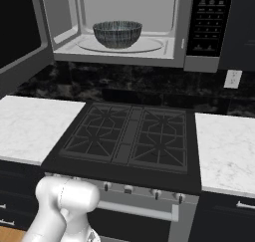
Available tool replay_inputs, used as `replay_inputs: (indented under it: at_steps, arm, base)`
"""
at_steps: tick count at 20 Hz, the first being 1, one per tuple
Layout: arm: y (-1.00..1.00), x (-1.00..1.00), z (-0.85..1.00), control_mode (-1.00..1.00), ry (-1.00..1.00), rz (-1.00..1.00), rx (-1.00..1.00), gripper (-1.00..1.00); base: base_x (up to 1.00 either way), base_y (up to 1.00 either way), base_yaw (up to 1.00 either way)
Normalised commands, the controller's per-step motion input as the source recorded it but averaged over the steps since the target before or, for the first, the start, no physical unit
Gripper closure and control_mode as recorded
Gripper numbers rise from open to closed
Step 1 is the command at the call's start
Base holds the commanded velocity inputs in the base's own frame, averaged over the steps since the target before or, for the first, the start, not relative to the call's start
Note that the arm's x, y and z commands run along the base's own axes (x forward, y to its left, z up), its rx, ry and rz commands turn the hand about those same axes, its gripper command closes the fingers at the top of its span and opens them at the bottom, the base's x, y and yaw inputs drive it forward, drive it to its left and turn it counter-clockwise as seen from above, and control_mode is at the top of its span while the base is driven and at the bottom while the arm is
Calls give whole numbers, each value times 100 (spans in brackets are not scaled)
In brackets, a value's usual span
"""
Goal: Open the microwave, place the bowl with waffle inside the microwave, then close the microwave door and turn it on.
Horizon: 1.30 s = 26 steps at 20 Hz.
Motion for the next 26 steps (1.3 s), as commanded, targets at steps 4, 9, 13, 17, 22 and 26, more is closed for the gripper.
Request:
replay_inputs:
  at_steps: [4, 9, 13, 17, 22, 26]
  arm:
    - [15, -57, 0, -100, -10, 0, 0, -100]
    - [45, -63, 0, -100, -7, -3, 0, -100]
    - [48, -57, 0, -100, -5, -4, 0, -100]
    - [66, -36, 0, -100, -3, -4, -3, -100]
    - [78, 6, -2, -100, 1, -10, -11, -100]
    - [62, 35, -10, -100, 1, -16, -13, -100]
  base:
    - [0, 0, 0]
    - [0, 0, 0]
    - [0, 0, 0]
    - [0, 0, 0]
    - [0, 0, 0]
    - [0, 0, 0]
